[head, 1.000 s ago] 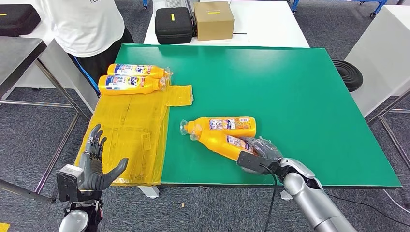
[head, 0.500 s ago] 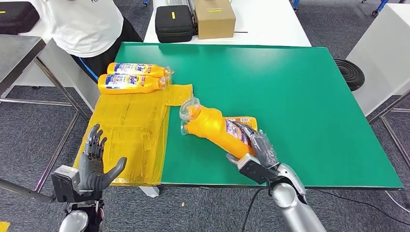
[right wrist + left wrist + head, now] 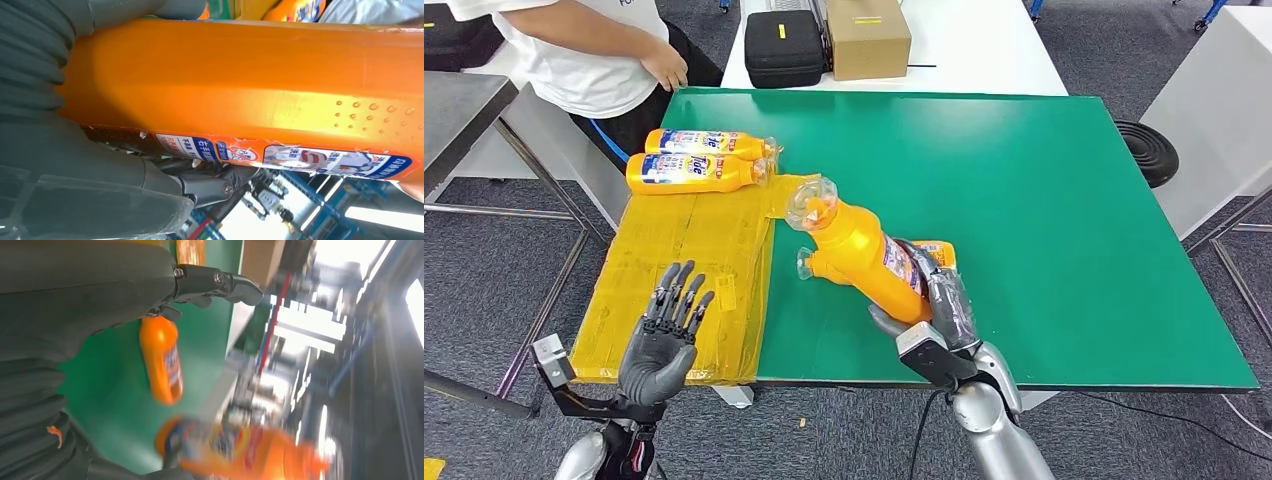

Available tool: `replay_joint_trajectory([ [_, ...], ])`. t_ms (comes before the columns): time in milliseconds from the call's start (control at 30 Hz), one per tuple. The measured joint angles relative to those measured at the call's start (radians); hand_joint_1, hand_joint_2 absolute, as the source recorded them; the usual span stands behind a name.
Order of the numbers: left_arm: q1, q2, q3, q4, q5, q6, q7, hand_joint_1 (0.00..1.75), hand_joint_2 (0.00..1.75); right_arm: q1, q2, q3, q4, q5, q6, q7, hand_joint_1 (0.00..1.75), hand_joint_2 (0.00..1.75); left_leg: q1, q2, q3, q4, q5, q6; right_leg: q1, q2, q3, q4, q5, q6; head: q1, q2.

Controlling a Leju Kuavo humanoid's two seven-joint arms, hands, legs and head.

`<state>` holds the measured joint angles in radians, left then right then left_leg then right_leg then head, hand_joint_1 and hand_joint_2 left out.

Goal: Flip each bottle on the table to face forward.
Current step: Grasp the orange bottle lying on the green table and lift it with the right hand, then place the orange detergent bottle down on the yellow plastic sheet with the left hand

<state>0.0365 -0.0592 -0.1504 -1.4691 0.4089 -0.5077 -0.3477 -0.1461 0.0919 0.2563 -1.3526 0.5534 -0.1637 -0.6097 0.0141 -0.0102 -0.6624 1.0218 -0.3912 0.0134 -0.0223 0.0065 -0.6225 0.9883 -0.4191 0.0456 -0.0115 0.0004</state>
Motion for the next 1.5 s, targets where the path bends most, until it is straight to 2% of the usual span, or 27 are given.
replay_joint_trajectory([
  [200,-0.072,0.004,-0.079,0.061,-0.001,-0.052,0.018,0.00,1.75,-0.045,0.051,0.011,0.119,-0.020,0.020,-0.030,1.75,1.75,0.000,0.000,0.000,0.000,0.001,0.001,0.000,0.000,0.000,0.000,0.000,0.000,0.000,0.000],
  [367,-0.125,0.004,-0.125,0.100,-0.054,-0.034,0.004,0.00,1.75,-0.074,0.097,0.048,0.235,-0.030,0.031,-0.054,1.75,1.75,0.000,0.000,0.000,0.000,0.001,0.001,0.000,0.000,0.000,0.000,0.000,0.000,0.000,0.000],
  [633,-0.179,0.005,-0.153,0.149,-0.104,-0.022,-0.021,0.00,1.75,-0.107,0.142,0.097,0.361,-0.035,0.050,-0.057,1.75,1.75,0.000,0.000,-0.001,0.000,0.001,0.000,0.000,0.000,-0.001,0.000,0.000,0.000,0.000,0.000],
  [1233,-0.236,0.010,-0.169,0.217,-0.114,-0.010,-0.024,0.00,1.75,-0.142,0.169,0.157,0.451,-0.038,0.074,-0.056,1.75,1.75,0.000,0.000,-0.001,0.000,0.001,0.000,0.000,0.000,-0.001,0.000,0.000,0.000,0.000,0.000],
  [1500,-0.251,0.010,-0.174,0.240,-0.125,0.036,-0.008,0.00,1.75,-0.158,0.171,0.203,0.474,-0.028,0.059,-0.051,1.75,1.75,0.000,0.000,-0.001,0.000,0.001,0.001,0.000,0.000,-0.001,0.000,0.000,0.000,0.000,0.000],
])
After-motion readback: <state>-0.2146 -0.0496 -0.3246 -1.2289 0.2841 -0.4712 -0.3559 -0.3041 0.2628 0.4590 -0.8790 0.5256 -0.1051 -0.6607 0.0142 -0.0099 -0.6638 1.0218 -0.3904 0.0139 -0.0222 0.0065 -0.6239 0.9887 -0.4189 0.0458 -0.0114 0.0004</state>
